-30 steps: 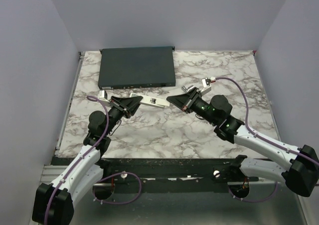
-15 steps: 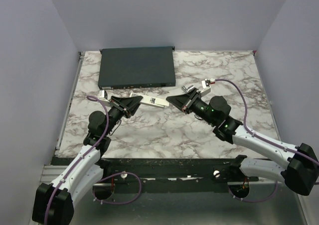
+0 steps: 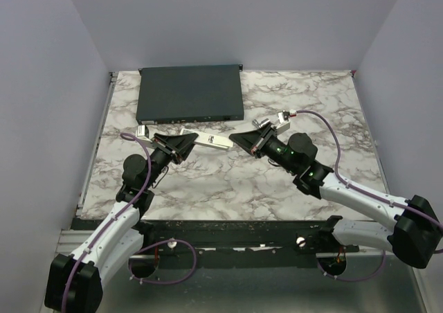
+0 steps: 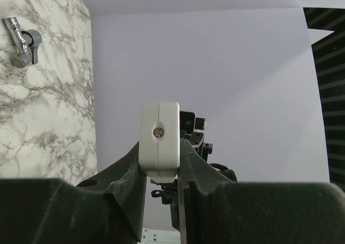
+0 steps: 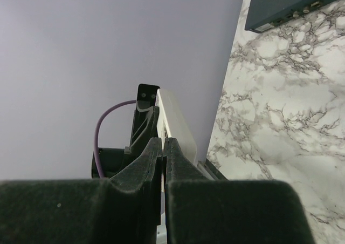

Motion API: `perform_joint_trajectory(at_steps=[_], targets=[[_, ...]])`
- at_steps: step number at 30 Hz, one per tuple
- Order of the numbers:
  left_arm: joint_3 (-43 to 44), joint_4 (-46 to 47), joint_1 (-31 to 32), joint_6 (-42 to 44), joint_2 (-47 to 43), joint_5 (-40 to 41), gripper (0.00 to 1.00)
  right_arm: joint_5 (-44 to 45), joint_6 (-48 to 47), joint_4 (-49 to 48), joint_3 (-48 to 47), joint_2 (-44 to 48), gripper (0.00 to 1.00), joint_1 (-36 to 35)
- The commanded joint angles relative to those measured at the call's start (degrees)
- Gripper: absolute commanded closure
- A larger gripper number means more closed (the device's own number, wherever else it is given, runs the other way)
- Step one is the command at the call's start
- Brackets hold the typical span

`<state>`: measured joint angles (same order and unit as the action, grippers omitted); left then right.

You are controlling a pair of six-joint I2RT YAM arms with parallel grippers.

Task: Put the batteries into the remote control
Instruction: Load the battery cover into the remote control.

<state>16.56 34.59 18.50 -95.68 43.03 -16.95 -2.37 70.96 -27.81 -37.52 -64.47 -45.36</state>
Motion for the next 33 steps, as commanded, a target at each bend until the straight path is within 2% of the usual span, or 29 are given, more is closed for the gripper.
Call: perform_joint_trajectory(at_steps=[1,16,26,33], targets=[[0.0,3.6,0.2,-1.5,-0.1,-0.2,1.0,0.2,-0.2,0.1,0.3,-1.2,0.99,-0.1],[0.3,3.6,0.2,-1.6,0.0,0.5,1.0,0.5,-1.8,2.6,-0.4,-0.6,0.99,-0.2],[0.2,3.6,0.2,-1.6,0.2,0.4,1.0,0.7,-2.1,3.0,-0.4,-0.5,0.83,-0.1],[-0.1,3.6,0.2,-1.7,0.2,0.4,1.0,1.3,-2.3,3.4,-0.4,0.0,0.77,-0.1]])
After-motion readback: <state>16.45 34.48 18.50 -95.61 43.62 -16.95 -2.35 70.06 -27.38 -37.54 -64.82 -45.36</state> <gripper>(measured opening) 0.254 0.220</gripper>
